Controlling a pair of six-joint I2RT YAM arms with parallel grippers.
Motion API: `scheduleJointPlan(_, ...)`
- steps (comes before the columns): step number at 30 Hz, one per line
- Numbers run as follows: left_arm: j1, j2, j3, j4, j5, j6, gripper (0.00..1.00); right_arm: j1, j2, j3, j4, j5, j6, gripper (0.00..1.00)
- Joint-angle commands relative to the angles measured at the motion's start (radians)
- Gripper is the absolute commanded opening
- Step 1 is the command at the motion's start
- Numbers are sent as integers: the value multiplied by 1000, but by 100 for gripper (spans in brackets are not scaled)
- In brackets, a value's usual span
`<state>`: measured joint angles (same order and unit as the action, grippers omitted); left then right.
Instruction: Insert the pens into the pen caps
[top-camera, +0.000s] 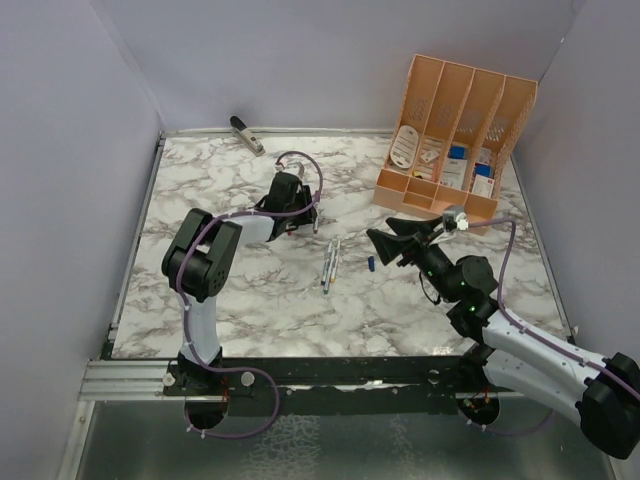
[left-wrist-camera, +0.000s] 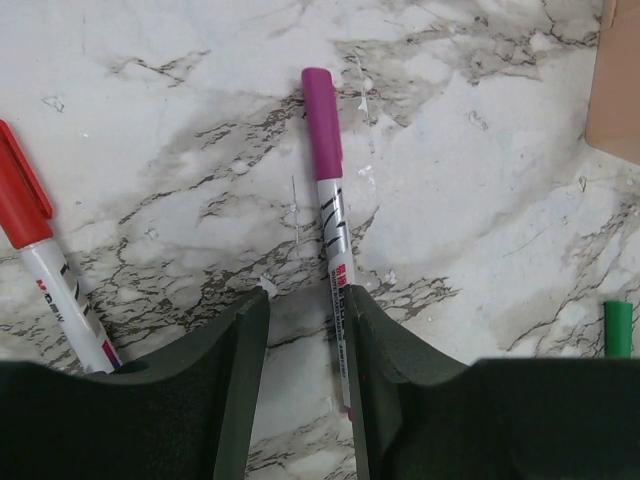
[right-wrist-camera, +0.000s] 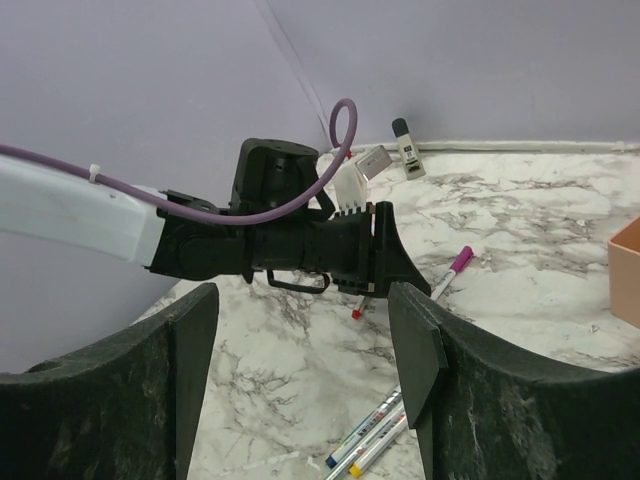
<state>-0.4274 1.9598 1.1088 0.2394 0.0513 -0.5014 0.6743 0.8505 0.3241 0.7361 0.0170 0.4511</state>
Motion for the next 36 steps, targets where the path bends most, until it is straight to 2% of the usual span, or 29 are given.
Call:
scheduleJointPlan(1, -1, 17, 21, -22, -61, -4, 41, -1, 1, -10, 30, -2, 6, 68)
scheduleJointPlan(11, -1, -80, -37, 8, -98, 0, 44, -1, -6, -16, 38, 18, 6, 68)
scheduleJointPlan(17, -16, -228, -138, 65, -33, 43, 41, -1, -1, -36, 80, 141, -20, 62)
scheduleJointPlan(22, -76, -324, -241, 71, 20, 115, 40, -2, 19, 22, -47, 211, -47, 57)
scheduleJointPlan(29, -172, -330, -322, 47, -4, 150, 40, -2, 47, 54, -174, 369, 13, 45)
scheduleJointPlan(33, -210, -327, -324, 13, -80, 154, 40, -2, 85, 97, -283, 463, 31, 46)
scheduleJointPlan(36, -225, -325, -318, -1, -99, 156, 40, -2, 134, 137, -347, 471, 38, 48)
